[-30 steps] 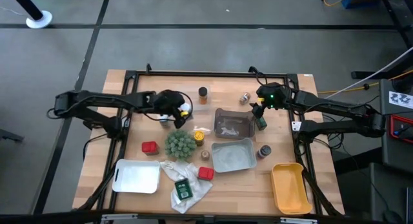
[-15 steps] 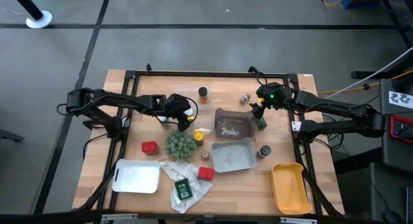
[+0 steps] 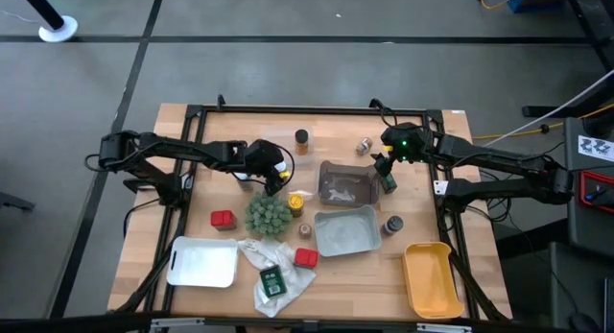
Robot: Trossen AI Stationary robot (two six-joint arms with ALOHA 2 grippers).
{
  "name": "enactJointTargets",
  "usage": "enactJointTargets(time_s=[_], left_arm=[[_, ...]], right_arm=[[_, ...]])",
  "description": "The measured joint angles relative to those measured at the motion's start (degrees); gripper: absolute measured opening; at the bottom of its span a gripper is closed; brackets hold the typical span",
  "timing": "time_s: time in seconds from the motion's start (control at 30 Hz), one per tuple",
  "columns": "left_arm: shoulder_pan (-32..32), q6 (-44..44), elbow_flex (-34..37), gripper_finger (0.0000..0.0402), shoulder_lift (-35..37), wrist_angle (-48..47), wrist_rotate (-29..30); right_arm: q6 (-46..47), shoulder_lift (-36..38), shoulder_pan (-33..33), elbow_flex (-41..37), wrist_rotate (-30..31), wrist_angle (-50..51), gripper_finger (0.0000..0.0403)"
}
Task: Sort spices by type
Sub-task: Put the top white seasoning bottle into the bottom transparent bin, then put the yellow seasoning bottle into the black transparent bin
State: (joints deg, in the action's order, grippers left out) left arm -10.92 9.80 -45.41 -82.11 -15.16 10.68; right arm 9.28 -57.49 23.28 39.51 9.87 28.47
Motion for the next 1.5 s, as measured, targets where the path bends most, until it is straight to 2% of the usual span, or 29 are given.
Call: enactJointTargets(time_s=[0.47, 0.87, 1.17, 1.5], left_arm=[[0.0, -3.0, -3.9, 0.0255, 1.0, -0.9, 0.0], [0.5, -10.5, -8.2, 0.0255, 1.3, -0.8, -0.1], [5.4, -15.9, -9.5, 0.0255, 1.3, -0.3, -10.3], [12.2, -15.3, -9.5, 0.0255, 1.3, 0.4, -12.0]], right_arm=[[0.0, 0.0, 0.0, 0.0, -0.3, 0.0, 0.0319], [0.0, 0.0, 0.0, 0.0, -0.5, 0.1, 0.0319], [0.1, 0.0, 0.0, 0.0, -1.6, 0.1, 0.0319], [0.1, 0.0, 0.0, 0.0, -5.3, 0.0, 0.0319]])
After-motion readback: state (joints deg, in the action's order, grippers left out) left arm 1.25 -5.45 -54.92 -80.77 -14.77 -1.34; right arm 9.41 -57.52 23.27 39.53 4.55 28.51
